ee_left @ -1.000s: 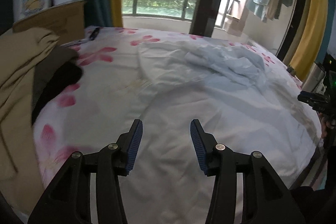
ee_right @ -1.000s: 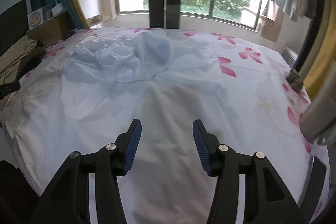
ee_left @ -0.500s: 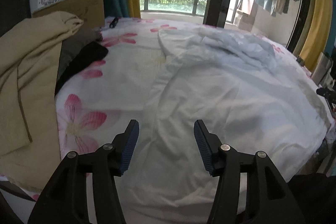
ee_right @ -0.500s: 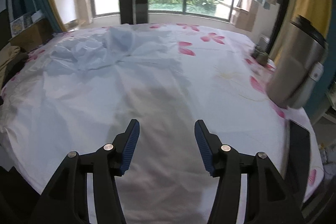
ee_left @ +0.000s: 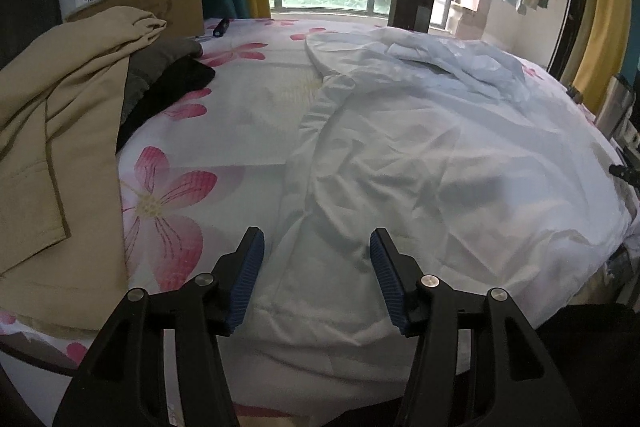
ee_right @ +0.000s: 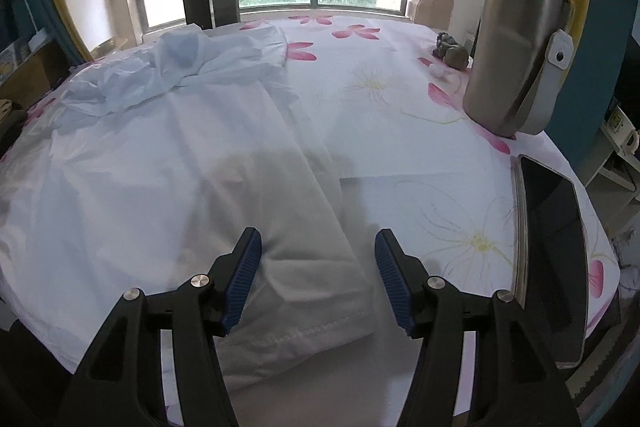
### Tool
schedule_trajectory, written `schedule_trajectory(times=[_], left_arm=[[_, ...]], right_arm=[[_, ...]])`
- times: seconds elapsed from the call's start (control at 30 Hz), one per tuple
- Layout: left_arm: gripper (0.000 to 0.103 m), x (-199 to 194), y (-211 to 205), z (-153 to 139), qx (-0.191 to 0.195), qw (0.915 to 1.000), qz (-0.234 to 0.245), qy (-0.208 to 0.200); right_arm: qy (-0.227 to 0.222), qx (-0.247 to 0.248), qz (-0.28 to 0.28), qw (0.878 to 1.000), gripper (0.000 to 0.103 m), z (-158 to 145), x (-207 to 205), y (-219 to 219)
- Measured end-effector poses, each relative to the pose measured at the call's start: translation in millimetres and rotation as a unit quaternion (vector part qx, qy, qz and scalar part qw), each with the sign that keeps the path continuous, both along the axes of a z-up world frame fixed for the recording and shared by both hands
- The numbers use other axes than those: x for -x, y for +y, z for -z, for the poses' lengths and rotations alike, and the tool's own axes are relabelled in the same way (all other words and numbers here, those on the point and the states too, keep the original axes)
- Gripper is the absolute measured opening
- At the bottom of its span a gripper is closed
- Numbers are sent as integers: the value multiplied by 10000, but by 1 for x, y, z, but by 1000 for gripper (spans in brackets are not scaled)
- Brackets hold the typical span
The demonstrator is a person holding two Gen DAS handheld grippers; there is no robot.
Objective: Fold large clothes
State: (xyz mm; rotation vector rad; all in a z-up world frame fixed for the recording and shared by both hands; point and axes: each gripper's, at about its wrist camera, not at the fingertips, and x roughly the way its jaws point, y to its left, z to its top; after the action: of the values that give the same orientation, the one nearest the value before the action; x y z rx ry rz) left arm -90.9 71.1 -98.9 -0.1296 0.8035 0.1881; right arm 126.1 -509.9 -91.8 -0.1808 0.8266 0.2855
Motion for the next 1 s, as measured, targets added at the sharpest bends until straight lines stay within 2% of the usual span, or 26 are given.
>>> schedule_trajectory(times=[0.2,0.33,0.47,0.53,0.57,0.6,0.7,0.8,0.9,1.0], left_arm=[[58,6,-4,-1,33,10000,-40,66],[59,7,-10,1,-176,9998,-26,48],[58,8,-15,2,-302,9995,-6,2],[44,9,-18,2,-305,9994,185,-22],[22,10,-20,1,-279,9992,290,-40],[5,11,-23,1,-266,9989,375,-39],[5,13,-26,0,-285,9985,456,-49],[4,17,-10,-8,30,9994,254,-216],[4,24,7,-23,-9,9989,-13,-460],[5,20,18,-30,8,9990,-13,-457]], right_arm=[[-93,29,-227,9997,58,3,15,10],[-117,-15,-399,9991,35,3,26,18],[-100,-19,-546,9985,20,3,34,26],[-75,-34,-648,9979,11,3,39,30],[-71,-29,-688,9976,10,3,41,32],[-67,-31,-715,9974,10,3,42,33],[-49,-86,-726,9973,8,2,44,34],[-25,-195,-758,9969,8,1,45,34],[-118,-343,-801,9961,8,-9,48,32],[-237,-354,-868,9953,8,-20,48,34]])
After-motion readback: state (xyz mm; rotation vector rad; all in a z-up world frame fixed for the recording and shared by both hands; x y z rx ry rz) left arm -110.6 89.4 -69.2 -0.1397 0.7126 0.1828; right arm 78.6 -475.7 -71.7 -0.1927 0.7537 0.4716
